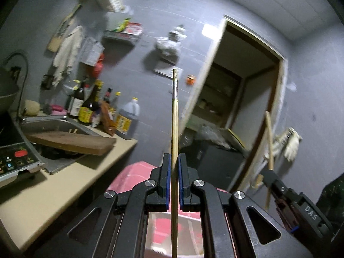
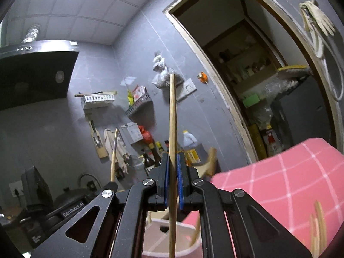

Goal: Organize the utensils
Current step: 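Lift the chopstick with the left tool while the right tool carries its chopstick to the holder, then lower the chopstick into the holder and open the left tool while the right tool releases its own, then withdraw both open tools from the white holder toward the loose chopsticks, then grasp one wooden chopstick with the left tool while the right tool grasps another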

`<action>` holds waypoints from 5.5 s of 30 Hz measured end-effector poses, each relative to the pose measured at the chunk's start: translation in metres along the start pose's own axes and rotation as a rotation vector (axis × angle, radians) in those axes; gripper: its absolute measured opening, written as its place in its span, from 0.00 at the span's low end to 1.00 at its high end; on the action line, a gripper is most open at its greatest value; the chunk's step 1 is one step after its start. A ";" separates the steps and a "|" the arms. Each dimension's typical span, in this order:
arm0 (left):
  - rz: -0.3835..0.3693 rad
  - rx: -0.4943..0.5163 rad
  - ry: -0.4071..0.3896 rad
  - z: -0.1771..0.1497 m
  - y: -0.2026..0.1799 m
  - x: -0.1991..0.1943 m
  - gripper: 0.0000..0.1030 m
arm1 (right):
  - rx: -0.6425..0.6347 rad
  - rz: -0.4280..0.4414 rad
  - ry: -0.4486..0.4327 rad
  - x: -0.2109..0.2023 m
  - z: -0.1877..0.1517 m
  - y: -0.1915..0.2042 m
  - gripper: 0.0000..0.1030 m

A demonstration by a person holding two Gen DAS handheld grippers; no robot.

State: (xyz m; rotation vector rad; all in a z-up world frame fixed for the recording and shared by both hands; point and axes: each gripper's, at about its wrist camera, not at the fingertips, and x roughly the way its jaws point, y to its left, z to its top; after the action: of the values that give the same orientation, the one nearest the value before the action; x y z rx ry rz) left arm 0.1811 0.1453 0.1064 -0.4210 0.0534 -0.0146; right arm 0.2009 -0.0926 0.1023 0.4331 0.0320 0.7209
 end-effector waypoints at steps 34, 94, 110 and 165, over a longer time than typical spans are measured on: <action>0.146 0.176 0.071 -0.063 0.002 0.018 0.04 | -0.171 -0.027 0.168 0.036 -0.054 0.006 0.05; 0.077 0.172 0.077 -0.067 0.001 0.002 0.11 | -0.174 -0.010 0.166 0.014 -0.044 0.009 0.11; 0.066 0.150 0.065 -0.060 -0.007 -0.012 0.37 | -0.207 -0.041 0.151 -0.009 -0.025 0.024 0.37; -0.194 0.268 0.912 -0.202 -0.166 0.053 0.40 | -0.079 -0.367 0.755 -0.117 -0.038 -0.140 0.38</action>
State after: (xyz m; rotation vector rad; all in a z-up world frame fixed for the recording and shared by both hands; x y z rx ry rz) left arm 0.2222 -0.0903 -0.0121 -0.1212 0.8997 -0.4011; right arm 0.1943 -0.2471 -0.0011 0.0537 0.7717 0.4852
